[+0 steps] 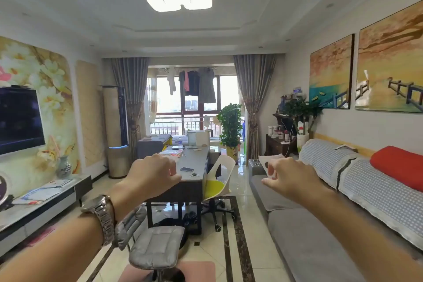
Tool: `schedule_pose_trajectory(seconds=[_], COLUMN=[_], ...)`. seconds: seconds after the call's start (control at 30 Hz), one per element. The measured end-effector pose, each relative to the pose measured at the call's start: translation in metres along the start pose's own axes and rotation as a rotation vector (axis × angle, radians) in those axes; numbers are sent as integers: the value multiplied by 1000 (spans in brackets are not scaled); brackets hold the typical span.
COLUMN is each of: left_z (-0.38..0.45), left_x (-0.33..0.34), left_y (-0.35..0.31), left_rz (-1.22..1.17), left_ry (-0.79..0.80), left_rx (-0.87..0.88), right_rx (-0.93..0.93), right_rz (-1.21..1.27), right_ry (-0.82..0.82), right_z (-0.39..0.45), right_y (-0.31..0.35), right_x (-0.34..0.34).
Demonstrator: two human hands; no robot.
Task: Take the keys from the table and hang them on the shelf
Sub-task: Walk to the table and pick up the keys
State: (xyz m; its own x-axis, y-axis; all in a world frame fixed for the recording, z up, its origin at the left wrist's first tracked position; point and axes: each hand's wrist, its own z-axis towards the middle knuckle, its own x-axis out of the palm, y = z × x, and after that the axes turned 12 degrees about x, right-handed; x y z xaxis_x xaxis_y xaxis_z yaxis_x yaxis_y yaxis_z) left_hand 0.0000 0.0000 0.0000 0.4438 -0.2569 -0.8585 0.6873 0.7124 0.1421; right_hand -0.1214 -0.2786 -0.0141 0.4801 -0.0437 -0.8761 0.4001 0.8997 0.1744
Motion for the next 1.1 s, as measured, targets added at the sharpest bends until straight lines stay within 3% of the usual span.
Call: schedule_pose_trajectory(seconds=[0.23,0.63,1.1], left_z=[59,228,379], left_x=[77,199,394], left_y=[8,34,138], left_rz=[45,-33,-123], left_ry=[45,82,167], left_rx=[-8,-63,-194], right_rx=[-68,-182,-222], right_rz=[-14,76,139], right_ry=[-19,-26,206], right_z=[70,277,484], right_y=[-13,-36,-5], right_x=[82,203,390])
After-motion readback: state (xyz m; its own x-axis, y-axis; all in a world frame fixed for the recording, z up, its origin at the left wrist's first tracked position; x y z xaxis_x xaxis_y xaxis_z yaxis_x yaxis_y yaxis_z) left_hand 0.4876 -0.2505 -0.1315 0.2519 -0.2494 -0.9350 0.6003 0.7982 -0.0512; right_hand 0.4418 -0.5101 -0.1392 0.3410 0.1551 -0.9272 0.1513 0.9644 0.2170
